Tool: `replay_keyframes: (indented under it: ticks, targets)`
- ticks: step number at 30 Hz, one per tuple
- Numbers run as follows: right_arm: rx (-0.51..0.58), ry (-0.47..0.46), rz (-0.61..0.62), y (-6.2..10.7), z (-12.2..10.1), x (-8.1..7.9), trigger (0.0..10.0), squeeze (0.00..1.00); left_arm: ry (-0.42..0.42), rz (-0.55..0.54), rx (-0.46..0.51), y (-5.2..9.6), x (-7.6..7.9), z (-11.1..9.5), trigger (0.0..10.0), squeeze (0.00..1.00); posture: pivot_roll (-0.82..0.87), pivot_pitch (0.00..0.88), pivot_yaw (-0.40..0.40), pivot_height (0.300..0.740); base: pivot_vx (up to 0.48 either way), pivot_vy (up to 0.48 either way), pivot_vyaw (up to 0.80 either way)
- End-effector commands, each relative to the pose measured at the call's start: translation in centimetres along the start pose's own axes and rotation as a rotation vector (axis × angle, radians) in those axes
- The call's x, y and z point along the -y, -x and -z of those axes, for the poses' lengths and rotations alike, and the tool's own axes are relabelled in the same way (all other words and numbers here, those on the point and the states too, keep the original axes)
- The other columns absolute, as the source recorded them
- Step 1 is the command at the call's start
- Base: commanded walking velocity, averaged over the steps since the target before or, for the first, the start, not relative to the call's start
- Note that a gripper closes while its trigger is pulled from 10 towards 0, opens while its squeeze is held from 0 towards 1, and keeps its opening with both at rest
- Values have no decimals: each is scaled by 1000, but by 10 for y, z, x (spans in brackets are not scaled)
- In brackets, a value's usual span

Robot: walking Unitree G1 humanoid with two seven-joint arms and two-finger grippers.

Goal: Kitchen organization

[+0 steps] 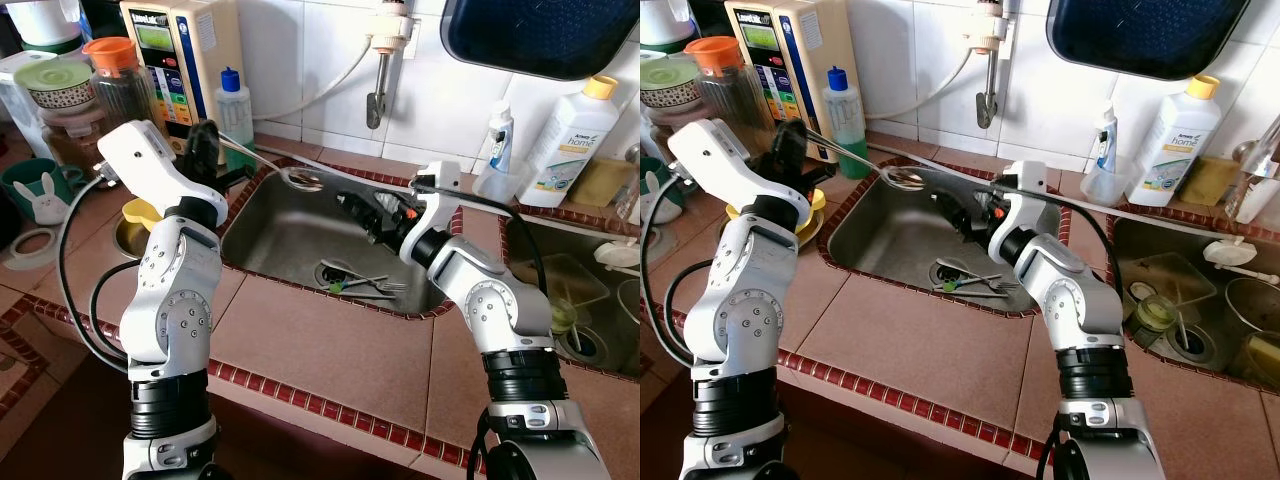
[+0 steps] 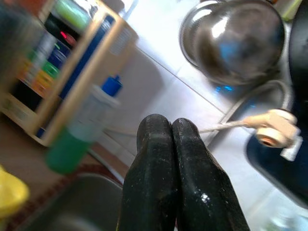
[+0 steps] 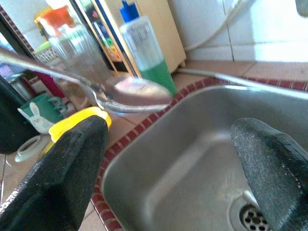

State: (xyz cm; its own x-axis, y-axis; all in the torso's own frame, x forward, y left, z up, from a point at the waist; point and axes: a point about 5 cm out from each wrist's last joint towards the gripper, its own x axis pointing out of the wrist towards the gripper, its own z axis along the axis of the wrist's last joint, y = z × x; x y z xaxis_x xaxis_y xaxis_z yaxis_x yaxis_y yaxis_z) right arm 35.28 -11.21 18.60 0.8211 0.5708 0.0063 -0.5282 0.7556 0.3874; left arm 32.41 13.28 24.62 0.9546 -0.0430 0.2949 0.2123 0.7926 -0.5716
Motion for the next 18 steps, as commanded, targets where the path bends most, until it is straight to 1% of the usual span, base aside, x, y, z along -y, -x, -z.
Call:
replay_keyframes:
  ticks: [1, 4, 5, 6, 8, 9, 11, 13, 18]
  targets:
    - [6, -11, 0, -3, -3, -1, 10000, 0, 53, 34, -33, -2, 4, 5, 10000, 0, 84, 20, -5, 740, 0, 0, 0]
    - [24, -189, 25, -6, -4, 0, 10000, 0, 170, 46, -66, -3, 6, 12, 10000, 0, 83, 25, -4, 740, 0, 0, 0]
    - [43, -311, 58, -8, -3, 3, 10000, 0, 225, 69, -77, -2, 9, 15, 10000, 0, 84, 28, -4, 740, 0, 0, 0]
    - [43, -311, 58, -8, -3, 3, 10000, 0, 225, 69, -77, -2, 9, 15, 10000, 0, 84, 28, -4, 740, 0, 0, 0]
    - [68, -413, 66, -9, 0, 3, 10000, 0, 253, 96, -110, -1, 13, 23, 10000, 0, 88, 33, -2, 740, 0, 0, 0]
    - [68, -413, 66, -9, 0, 3, 10000, 0, 253, 96, -110, -1, 13, 23, 10000, 0, 88, 33, -2, 740, 0, 0, 0]
    - [68, -422, 52, -10, 1, 1, 10000, 0, 257, 108, -139, 2, 14, 29, 10000, 0, 87, 38, 1, 740, 0, 0, 0]
    - [55, -447, 53, -12, 6, -1, 10000, 0, 279, 117, -161, 5, 14, 33, 10000, 0, 88, 43, 2, 740, 0, 0, 0]
    - [57, -476, 69, -12, 8, 0, 10000, 0, 286, 122, -170, 7, 13, 34, 10000, 0, 92, 48, 3, 740, 0, 0, 0]
